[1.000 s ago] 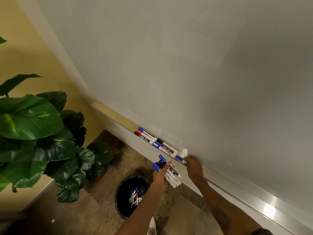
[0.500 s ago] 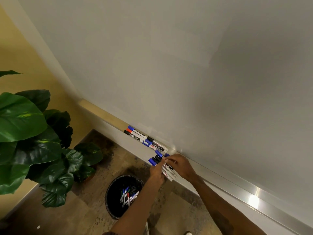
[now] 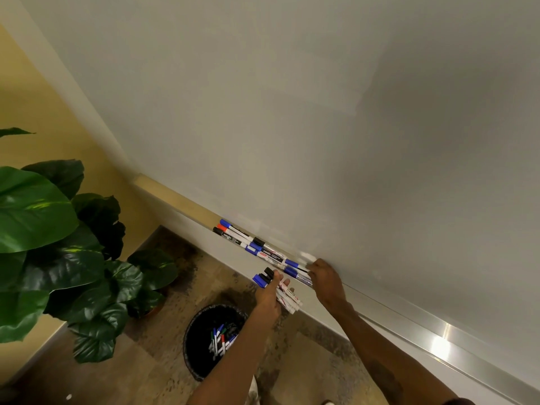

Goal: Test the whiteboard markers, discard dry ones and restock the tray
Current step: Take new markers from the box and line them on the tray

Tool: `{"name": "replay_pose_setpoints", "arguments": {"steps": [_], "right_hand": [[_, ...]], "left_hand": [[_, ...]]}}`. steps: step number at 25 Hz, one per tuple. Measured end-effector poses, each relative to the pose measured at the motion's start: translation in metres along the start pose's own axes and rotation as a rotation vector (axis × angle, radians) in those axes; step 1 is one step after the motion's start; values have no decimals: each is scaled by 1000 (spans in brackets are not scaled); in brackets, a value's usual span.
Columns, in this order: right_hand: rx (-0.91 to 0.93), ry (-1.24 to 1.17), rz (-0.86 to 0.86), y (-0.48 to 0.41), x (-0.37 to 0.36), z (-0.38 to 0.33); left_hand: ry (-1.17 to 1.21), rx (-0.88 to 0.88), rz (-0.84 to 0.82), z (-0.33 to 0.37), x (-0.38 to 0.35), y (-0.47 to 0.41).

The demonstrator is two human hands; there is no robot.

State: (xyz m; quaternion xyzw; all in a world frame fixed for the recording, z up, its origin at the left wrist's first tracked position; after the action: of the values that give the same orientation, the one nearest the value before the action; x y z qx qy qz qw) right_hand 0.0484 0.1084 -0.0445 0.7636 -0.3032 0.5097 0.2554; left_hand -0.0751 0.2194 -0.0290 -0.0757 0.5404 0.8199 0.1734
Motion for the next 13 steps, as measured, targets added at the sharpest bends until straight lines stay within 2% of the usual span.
{"name": "replay_pose_setpoints", "arguments": {"steps": [7, 11, 13], "right_hand": [[-72, 37, -13, 4, -18, 7], [-120, 57, 43, 12, -19, 6], [-107, 111, 3, 11, -21, 4]], "left_hand": [[44, 7, -30, 4, 17, -4], [52, 32, -44, 1, 18, -4], [44, 38, -47, 0, 16, -4]]}}
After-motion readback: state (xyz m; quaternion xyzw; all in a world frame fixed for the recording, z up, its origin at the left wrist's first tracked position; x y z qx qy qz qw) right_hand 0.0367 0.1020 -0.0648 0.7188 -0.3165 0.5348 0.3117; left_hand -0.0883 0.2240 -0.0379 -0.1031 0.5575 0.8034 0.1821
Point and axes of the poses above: each hand's wrist, its own y-axis away from the middle knuckle, its own x-axis out of the back of the hand, z = x × y, the point moved 1 cm from there along -y, towards the middle knuckle, and after that the axes turned 7 degrees about y, right-handed, at the moved point
